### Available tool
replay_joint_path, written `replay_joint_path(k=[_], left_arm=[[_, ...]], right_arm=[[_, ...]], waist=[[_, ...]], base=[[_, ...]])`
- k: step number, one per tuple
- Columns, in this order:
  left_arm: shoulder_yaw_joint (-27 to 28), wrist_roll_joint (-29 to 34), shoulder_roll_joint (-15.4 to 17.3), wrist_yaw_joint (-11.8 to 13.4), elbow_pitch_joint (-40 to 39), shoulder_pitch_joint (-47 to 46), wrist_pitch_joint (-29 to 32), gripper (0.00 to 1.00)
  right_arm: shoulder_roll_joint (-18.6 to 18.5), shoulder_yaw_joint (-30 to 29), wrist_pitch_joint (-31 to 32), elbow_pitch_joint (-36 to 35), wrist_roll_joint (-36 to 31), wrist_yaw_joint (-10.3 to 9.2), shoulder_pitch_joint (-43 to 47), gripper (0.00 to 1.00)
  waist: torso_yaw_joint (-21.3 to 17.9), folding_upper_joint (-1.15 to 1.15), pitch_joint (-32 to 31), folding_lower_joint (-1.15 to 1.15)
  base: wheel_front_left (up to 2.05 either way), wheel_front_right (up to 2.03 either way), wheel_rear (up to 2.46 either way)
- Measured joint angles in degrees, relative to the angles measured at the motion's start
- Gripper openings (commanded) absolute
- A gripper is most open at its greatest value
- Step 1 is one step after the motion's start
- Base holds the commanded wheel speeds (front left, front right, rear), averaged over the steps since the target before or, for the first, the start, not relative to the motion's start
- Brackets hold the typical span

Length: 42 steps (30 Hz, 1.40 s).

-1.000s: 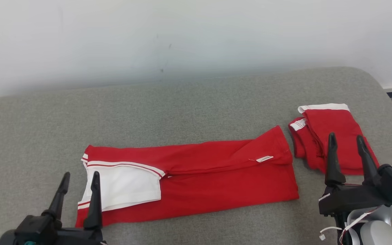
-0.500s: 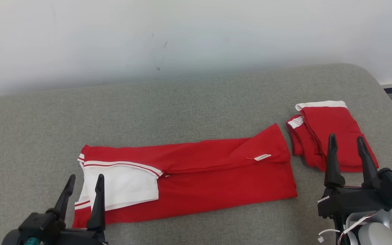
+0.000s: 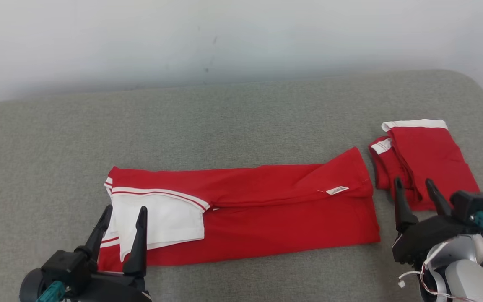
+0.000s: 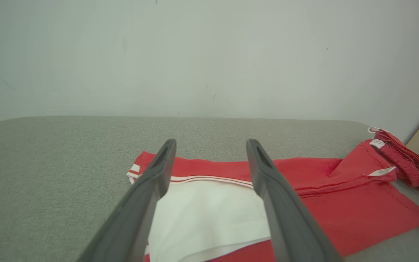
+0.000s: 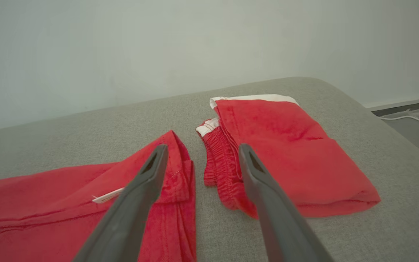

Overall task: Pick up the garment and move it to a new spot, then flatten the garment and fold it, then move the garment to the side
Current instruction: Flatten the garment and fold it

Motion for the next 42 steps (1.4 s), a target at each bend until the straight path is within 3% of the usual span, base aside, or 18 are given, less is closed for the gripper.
replay_joint_path(k=[7,20,31,42], left_arm=[[-0.7,-1.3,-0.7,-0.5,1.0,-0.3,0.0,1.0],[-1.2,-1.8,-1.0,-1.1,2.3,-0.3,0.0,1.0],[-1.2,-2.2,-1.0,-1.5,3.1,-0.3,-0.3,1.0],[-1.4,-2.4,-1.3,-2.0,3.8,-1.5,-0.6,1.0]], right_arm=[[-0.9,3.3,10.1,4.8,-0.7,0.19,-4.1,1.0],[-0.6,3.7,25.4,8.1,-2.8,-1.74,-8.0,1.0],[-0.3,0.1,33.3,7.0,-2.7,-2.54,-8.2,1.0],[0.2,-1.8,36.5,3.1,-3.4,-2.6,-9.2,1.0]], waist=[[2.3,0.0,1.0,0.0],[4.1,0.01,2.2,0.0],[4.4,0.0,2.8,-0.01],[5.6,0.0,4.2,-0.01]], base=[[0.0,0.0,0.0],[0.0,0.0,0.0],[0.0,0.0,0.0],[0.0,0.0,0.0]])
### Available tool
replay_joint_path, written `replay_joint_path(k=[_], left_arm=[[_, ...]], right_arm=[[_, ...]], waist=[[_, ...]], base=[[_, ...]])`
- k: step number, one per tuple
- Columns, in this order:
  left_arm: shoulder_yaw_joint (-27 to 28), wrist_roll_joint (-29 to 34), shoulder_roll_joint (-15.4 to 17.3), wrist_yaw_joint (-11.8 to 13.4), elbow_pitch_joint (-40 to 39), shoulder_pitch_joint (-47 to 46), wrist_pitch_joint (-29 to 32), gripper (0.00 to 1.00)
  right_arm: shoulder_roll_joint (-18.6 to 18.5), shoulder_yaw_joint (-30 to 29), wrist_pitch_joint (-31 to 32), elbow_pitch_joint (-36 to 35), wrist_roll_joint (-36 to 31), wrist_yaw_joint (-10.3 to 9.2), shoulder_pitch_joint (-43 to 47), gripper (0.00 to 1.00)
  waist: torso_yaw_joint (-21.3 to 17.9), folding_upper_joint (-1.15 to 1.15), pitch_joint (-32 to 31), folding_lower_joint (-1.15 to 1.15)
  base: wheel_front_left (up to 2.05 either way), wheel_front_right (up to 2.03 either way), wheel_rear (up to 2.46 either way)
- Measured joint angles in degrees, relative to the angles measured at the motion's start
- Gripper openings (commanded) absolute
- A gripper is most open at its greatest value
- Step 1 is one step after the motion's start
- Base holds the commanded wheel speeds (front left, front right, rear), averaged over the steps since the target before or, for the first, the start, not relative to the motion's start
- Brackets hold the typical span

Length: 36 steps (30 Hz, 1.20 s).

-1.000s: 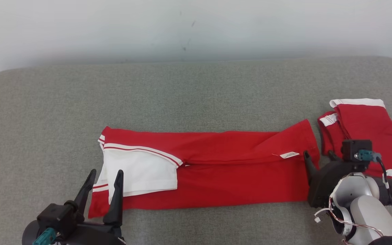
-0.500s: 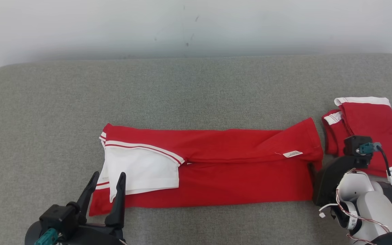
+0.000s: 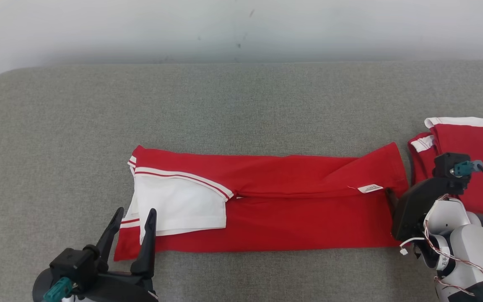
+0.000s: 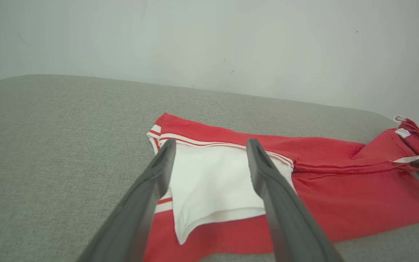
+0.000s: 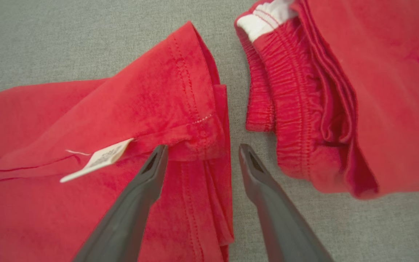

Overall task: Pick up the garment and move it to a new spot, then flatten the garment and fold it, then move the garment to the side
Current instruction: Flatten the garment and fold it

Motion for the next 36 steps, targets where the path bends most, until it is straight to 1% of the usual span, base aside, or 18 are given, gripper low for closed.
replay_joint_path(k=[2,6,12,25,26,27,28,36], left_arm=[[0.1,0.0,0.0,0.0,0.2,0.0,0.0,1.0],[0.0,0.0,0.0,0.0,0.3,0.0,-0.3,1.0],[-0.5,0.0,-0.1,-0.5,0.3,-0.8,-0.3,1.0],[-0.7,0.0,-0.4,-0.5,0.9,-2.4,-0.8,1.0],[-0.7,0.0,-0.4,-0.5,1.0,-2.4,-1.0,1.0],[-0.7,0.0,-0.4,-0.5,1.1,-2.5,-1.0,1.0],[-0.7,0.0,-0.4,-0.5,1.2,-2.6,-1.0,1.0],[-0.7,0.0,-0.5,-0.5,1.8,-3.4,-1.3,1.0]], right_arm=[[0.0,-0.2,0.5,-0.6,-0.1,0.0,0.0,1.0],[0.6,-3.2,2.0,-0.5,-0.8,0.0,0.0,1.0],[1.4,-5.4,3.4,0.0,-1.4,0.0,-0.4,1.0],[2.1,-6.2,6.4,1.4,-3.1,-0.03,-2.5,1.0],[2.1,-6.2,6.5,1.4,-3.1,-0.19,-2.6,0.98],[2.1,-6.2,6.7,1.4,-3.1,-0.19,-2.6,0.34],[2.1,-6.1,7.0,1.3,-3.1,-0.19,-2.7,0.0],[2.7,-5.2,7.5,0.7,-3.3,-0.19,-3.0,0.0]], waist=[[0.1,0.0,0.1,0.0],[0.0,0.0,0.4,0.0],[0.5,0.0,1.6,0.0],[2.2,-0.01,3.8,0.0],[2.2,0.0,3.8,0.0],[2.2,0.0,3.8,0.0],[2.2,0.0,3.8,0.0],[1.9,0.0,3.7,0.0]], base=[[0.0,0.0,0.0],[0.0,0.0,0.0],[0.0,0.0,0.0],[0.0,0.0,0.0],[0.0,0.0,0.0],[0.0,0.0,0.0],[0.0,0.0,0.0],[0.0,0.0,0.0]])
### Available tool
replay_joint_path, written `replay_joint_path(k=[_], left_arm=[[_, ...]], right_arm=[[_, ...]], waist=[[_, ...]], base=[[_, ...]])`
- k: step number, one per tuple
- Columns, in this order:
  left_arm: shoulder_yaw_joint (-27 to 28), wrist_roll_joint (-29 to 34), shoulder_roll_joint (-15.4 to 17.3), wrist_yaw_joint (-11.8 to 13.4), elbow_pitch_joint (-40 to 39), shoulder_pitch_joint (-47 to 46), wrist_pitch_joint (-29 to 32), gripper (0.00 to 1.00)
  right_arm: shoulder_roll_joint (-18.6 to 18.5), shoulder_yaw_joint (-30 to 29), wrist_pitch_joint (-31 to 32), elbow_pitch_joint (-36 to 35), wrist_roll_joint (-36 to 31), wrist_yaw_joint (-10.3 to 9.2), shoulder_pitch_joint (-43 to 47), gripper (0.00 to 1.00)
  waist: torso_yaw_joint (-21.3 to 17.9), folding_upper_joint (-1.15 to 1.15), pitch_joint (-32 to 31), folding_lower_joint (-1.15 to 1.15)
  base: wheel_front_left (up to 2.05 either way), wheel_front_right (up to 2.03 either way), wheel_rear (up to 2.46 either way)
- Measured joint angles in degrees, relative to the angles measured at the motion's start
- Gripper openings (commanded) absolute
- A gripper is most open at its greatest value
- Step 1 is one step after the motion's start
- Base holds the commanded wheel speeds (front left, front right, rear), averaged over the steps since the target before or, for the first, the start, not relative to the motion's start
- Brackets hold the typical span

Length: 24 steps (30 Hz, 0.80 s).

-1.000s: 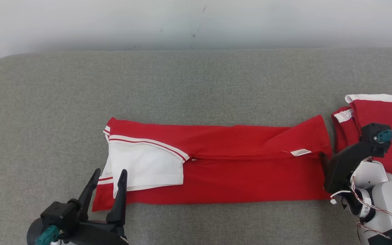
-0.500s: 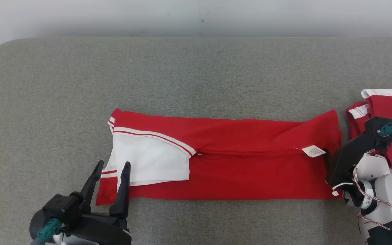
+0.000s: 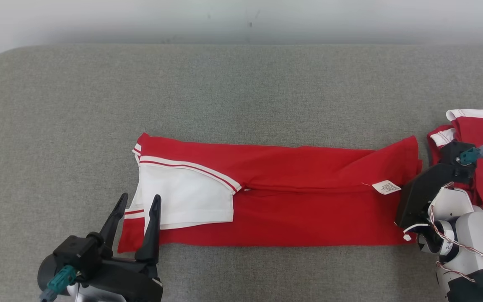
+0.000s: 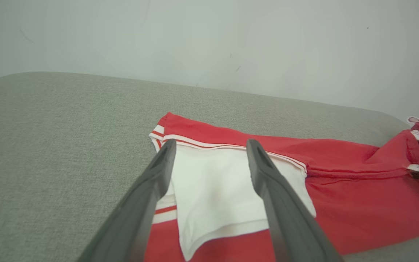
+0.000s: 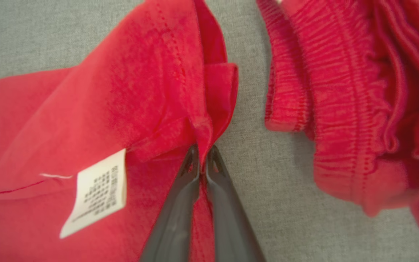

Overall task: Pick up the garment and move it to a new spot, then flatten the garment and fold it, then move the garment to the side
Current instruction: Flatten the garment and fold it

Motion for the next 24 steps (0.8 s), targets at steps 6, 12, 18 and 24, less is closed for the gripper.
replay_joint_path(k=[6,12,18,24], left_arm=[[0.0,0.0,-0.1,0.0,1.3,-0.1,-0.3,1.0],[0.0,-0.1,-0.2,0.0,2.2,0.0,-0.7,1.0],[-0.1,-0.4,-0.2,0.0,2.7,0.6,-0.7,1.0],[-0.5,-0.4,-0.4,0.0,3.2,1.8,-1.1,1.0]], right_arm=[[-0.9,-0.7,0.5,-1.5,-0.5,0.01,0.0,0.0],[-3.3,-1.4,1.0,-4.8,-1.2,0.01,0.6,0.0],[-5.7,-4.5,2.2,-8.4,-1.7,0.01,2.8,0.0],[-6.8,-6.1,3.6,-11.6,-2.8,0.01,3.8,0.0]], waist=[[-0.3,0.0,-0.8,0.0],[-0.7,0.0,-2.1,0.0],[-1.2,0.0,-4.0,0.0],[-1.5,0.0,-5.8,0.0]], base=[[0.0,0.0,0.0],[0.0,0.0,0.0],[0.0,0.0,0.0],[0.0,0.0,0.0]])
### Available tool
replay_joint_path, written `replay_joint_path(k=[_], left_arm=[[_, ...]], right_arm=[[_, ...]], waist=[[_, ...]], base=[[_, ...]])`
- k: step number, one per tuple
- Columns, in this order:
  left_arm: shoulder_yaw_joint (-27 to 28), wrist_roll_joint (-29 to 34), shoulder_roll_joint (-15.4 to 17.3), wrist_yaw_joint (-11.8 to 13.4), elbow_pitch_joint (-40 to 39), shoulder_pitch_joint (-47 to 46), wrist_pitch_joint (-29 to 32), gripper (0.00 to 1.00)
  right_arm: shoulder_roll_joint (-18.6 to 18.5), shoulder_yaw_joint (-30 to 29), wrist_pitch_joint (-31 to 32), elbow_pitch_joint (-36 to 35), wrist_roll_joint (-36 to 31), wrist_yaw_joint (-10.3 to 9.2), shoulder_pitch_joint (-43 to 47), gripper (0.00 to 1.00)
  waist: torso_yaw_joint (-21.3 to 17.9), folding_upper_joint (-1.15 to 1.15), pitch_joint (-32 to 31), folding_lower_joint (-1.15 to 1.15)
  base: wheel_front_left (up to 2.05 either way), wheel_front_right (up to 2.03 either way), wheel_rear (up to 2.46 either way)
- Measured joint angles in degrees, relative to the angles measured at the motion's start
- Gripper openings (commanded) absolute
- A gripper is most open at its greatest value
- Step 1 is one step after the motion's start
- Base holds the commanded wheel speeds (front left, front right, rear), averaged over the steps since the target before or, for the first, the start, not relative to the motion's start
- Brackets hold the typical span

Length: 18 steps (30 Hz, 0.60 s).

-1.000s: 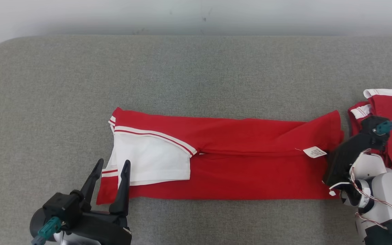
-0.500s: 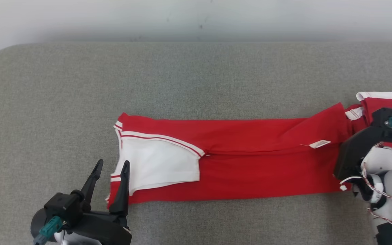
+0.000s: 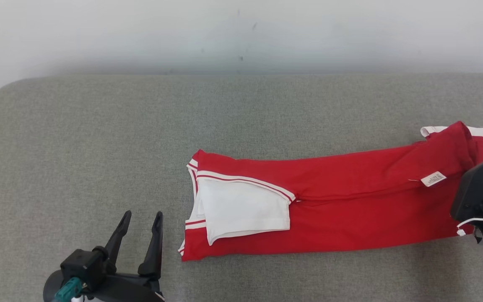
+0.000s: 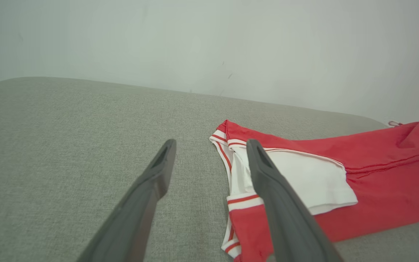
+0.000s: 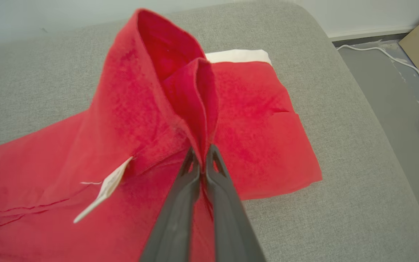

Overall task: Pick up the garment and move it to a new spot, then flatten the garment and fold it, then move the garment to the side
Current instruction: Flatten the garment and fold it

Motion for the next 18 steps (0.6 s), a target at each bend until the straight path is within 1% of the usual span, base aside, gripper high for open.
replay_joint_path(k=[3,6,11,13,18], left_arm=[[-0.4,0.0,-0.1,0.0,0.0,0.5,0.0,1.0],[-0.6,-0.1,-0.2,-0.1,0.1,0.8,-0.1,1.0],[-0.7,-0.2,-0.2,-0.1,0.3,1.1,-0.1,1.0],[-1.0,-0.3,-0.2,-0.5,0.4,1.1,-0.1,1.0],[-1.4,-0.4,-0.5,-0.5,0.4,1.2,-0.1,1.0]], right_arm=[[0.2,1.8,1.2,-1.8,-0.1,0.0,0.0,0.0],[1.5,5.4,2.3,-3.2,-0.4,1.05,-0.3,0.0],[5.5,12.2,4.0,-4.6,-0.5,3.12,-2.6,0.0],[6.7,14.5,4.7,-4.7,-0.5,3.87,-3.6,0.0],[7.4,19.3,6.5,-4.3,-0.5,4.37,-5.6,0.0]], waist=[[0.0,0.0,-0.8,0.0],[0.3,0.0,-1.4,0.0],[0.8,0.0,-2.3,0.0],[1.1,0.0,-2.5,0.0],[1.9,0.0,-2.6,0.0]], base=[[0.0,0.0,0.0],[0.0,0.0,0.0],[0.0,0.0,0.0],[0.0,0.0,0.0],[0.0,0.0,0.0]])
